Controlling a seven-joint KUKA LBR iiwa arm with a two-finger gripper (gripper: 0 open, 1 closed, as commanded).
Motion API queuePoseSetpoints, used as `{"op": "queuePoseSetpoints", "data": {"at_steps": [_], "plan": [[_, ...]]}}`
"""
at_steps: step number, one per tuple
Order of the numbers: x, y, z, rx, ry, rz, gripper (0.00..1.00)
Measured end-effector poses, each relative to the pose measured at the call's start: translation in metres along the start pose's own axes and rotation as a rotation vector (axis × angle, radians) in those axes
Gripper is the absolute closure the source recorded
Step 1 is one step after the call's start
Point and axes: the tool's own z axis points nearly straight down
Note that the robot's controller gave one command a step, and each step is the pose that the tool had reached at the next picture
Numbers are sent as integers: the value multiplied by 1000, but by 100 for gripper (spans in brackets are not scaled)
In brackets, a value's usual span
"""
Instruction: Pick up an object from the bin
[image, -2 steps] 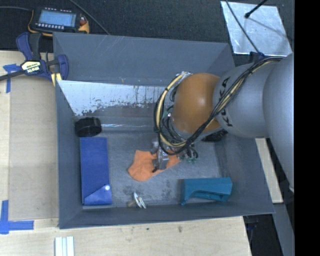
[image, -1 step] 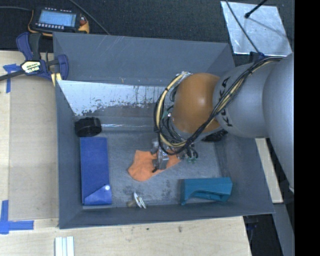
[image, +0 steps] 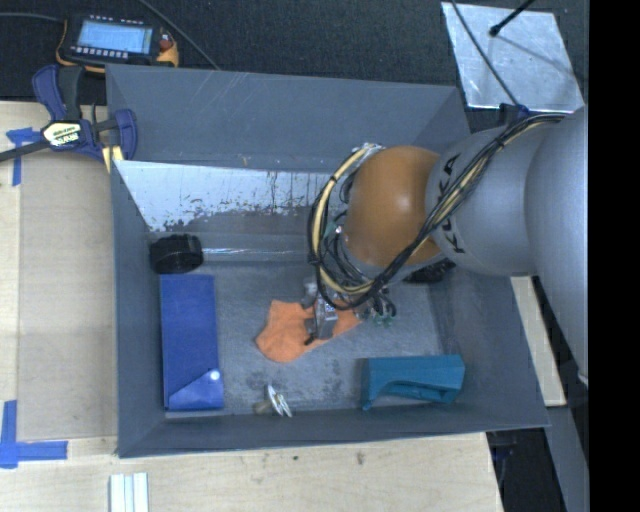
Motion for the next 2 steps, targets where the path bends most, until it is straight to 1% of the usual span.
{"op": "queuePoseSetpoints", "data": {"at_steps": [2], "plan": [[0, 0, 0, 0, 0, 0, 100]]}}
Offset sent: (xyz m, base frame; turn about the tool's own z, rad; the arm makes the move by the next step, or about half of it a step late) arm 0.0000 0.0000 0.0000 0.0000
